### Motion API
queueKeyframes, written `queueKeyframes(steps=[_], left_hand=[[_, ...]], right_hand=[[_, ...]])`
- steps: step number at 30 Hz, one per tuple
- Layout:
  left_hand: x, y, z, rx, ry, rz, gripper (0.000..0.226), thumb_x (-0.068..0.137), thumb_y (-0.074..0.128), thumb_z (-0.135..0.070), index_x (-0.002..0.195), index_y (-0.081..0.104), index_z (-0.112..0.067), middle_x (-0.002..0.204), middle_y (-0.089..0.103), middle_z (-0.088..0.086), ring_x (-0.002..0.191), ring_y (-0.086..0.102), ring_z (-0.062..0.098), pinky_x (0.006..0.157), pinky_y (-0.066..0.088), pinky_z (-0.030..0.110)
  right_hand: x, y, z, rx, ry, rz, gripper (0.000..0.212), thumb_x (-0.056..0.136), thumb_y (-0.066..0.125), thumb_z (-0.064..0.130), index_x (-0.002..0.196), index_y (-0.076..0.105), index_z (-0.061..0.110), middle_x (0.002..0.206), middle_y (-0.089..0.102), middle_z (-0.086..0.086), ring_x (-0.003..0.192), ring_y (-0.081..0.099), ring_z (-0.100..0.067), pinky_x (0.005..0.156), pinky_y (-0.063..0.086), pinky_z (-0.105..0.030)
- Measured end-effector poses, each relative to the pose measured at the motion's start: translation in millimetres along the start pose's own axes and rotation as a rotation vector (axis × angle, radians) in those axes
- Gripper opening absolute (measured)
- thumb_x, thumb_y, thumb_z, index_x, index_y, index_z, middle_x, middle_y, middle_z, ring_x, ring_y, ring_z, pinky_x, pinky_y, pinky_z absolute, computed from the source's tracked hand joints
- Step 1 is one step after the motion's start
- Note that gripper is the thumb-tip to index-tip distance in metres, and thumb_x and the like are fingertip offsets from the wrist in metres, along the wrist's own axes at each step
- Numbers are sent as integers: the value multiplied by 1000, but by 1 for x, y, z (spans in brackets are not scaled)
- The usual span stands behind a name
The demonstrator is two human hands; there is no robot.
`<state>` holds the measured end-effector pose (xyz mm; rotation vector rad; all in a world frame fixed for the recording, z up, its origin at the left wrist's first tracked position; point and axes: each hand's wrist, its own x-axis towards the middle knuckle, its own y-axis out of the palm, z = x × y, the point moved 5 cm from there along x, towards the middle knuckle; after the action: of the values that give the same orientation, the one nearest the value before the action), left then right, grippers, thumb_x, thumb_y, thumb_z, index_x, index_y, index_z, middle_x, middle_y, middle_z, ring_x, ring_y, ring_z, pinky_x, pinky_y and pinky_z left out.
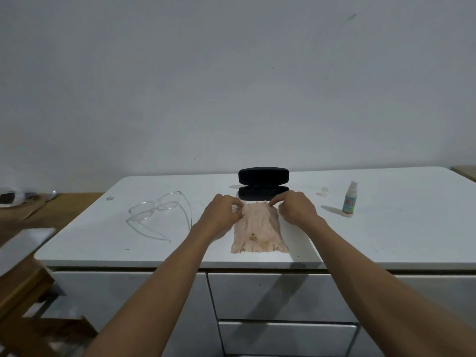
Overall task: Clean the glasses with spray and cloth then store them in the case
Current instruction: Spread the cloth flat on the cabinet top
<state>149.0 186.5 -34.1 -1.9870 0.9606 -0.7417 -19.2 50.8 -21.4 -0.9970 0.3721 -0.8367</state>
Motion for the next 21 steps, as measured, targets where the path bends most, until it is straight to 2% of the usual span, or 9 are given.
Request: queueKeyframes(steps=[2, 5, 10, 13, 15, 17, 21], left_hand=[[0, 4, 3, 38, 18, -12, 19, 87, 69, -41, 104, 75, -36, 114, 68, 0, 100, 69, 19, 87, 57, 37], [-4, 1, 1, 79, 59, -44, 20, 89, 69, -42, 105, 76, -32, 114, 67, 1, 98, 70, 20, 85, 57, 38], [-9, -3, 2, 117, 60, -59, 27, 90, 67, -44, 109, 74, -28, 118, 64, 6, 101, 69, 27, 88, 57, 41], [-14, -6, -2, 93, 89, -31, 44, 85, 65, -55, 117, 73, -26, 123, 67, 3, 109, 66, 22, 90, 55, 39], [-18, -10, -7, 109, 116, 29, 63, 74, 63, -69, 118, 73, -24, 118, 70, 1, 107, 66, 21, 85, 56, 39], [-23, -12, -11, 188, 142, 101, 78, 67, 62, -80, 121, 70, -25, 112, 68, 3, 106, 63, 22, 81, 54, 39], [-33, -9, -16, 312, 158, 177, 80, 76, 65, -76, 138, 59, -26, 126, 59, 8, 124, 50, 23, 96, 46, 40]], right_hand=[[1, 1, 2, -40, -7, 1, 37, 94, 54, 12, 110, 78, 35, 117, 70, -2, 88, 64, -22, 69, 45, -28], [2, 0, -1, -67, 26, -38, 29, 91, 59, 20, 109, 77, 35, 118, 72, 1, 103, 67, -23, 72, 46, -28], [-3, -7, -1, -111, 49, -63, 25, 89, 61, 23, 108, 76, 18, 106, 73, -6, 97, 68, -28, 74, 53, -33], [-6, -11, 6, -20, -28, -4, 27, 84, 67, 23, 109, 77, 17, 108, 75, -6, 100, 68, -25, 84, 57, -37], [-11, -11, 13, 38, -82, 110, 37, 81, 76, 28, 118, 75, 25, 122, 71, -4, 111, 64, -22, 92, 52, -33], [-18, -9, 19, -19, -106, 237, 54, 77, 82, 39, 129, 69, 34, 133, 61, -5, 122, 55, -23, 99, 47, -33], [-39, -9, 27, -251, -73, 447, 80, 73, 81, 61, 145, 51, 45, 151, 38, -8, 144, 27, -31, 118, 34, -47]])
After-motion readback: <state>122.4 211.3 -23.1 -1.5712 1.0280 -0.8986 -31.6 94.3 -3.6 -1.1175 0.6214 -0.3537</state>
